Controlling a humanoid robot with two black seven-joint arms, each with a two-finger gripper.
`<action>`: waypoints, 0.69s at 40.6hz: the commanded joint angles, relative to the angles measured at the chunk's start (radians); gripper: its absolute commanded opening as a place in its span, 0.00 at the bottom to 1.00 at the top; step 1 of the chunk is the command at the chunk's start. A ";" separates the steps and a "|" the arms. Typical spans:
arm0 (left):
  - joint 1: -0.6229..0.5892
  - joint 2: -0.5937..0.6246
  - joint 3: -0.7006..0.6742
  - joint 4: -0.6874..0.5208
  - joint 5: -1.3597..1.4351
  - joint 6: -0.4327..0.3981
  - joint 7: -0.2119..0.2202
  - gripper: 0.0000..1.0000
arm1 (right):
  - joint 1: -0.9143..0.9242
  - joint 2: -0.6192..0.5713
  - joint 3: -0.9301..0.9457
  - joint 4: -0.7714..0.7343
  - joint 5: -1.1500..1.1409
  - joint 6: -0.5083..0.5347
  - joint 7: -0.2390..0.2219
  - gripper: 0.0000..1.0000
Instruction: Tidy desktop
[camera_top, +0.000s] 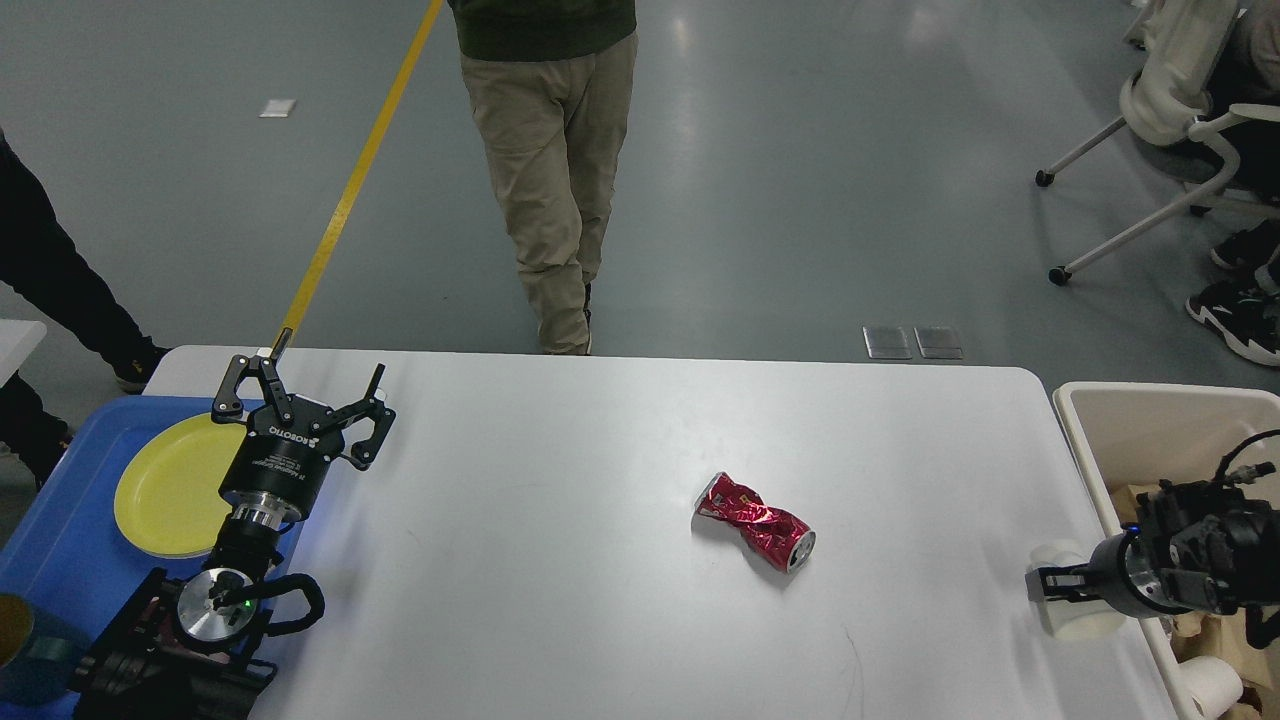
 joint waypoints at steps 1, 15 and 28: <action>0.000 0.000 0.000 0.000 0.000 0.001 0.000 0.96 | 0.003 -0.009 0.006 0.010 0.003 0.005 0.000 0.16; 0.000 0.000 0.000 0.000 0.000 0.000 0.000 0.96 | 0.073 -0.098 0.055 0.108 0.189 0.003 0.000 0.00; 0.000 0.000 0.000 0.000 0.000 0.000 0.000 0.96 | 0.285 -0.156 0.047 0.289 0.198 0.126 -0.008 0.00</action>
